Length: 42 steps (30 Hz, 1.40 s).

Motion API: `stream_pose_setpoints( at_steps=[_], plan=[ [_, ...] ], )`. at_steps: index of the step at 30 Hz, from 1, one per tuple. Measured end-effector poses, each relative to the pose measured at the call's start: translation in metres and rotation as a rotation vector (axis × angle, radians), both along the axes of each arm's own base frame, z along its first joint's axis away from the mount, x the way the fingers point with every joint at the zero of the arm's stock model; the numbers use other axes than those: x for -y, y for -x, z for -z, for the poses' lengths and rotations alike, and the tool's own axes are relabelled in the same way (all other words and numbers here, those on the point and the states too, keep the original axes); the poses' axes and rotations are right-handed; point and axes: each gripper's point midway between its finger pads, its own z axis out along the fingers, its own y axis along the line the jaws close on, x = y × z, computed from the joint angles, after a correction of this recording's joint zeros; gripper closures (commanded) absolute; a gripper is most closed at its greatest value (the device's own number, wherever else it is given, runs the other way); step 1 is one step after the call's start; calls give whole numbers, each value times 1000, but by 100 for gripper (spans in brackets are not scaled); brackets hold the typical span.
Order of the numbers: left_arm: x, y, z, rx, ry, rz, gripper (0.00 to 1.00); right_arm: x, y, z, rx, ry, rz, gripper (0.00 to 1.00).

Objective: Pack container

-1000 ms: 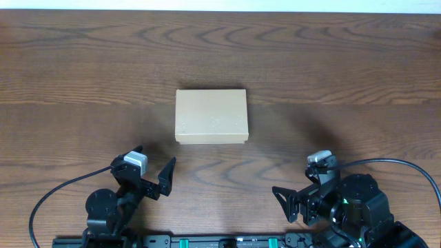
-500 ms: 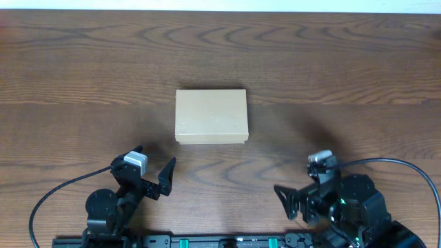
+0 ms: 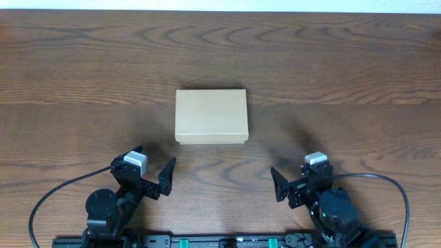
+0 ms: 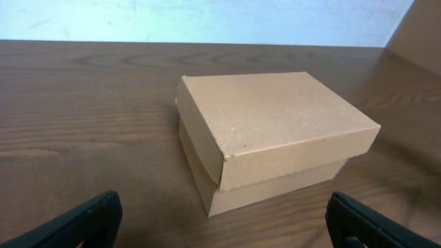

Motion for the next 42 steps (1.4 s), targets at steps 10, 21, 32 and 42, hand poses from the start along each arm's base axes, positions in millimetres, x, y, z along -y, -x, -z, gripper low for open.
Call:
stream_pose_setpoints(
  at_steps=[10,21,32,42],
  plan=[
    [0,0,0,0,0,0,5,-5,2,11,38,-21,-22,1],
    [0,0,0,0,0,0,5,-18,10,11,39,-21,-92,1],
    [0,0,0,0,0,0,5,-18,10,11,39,-21,-92,1],
    [0,0,0,0,0,0,5,-18,10,11,39,-21,-92,1]
  ],
)
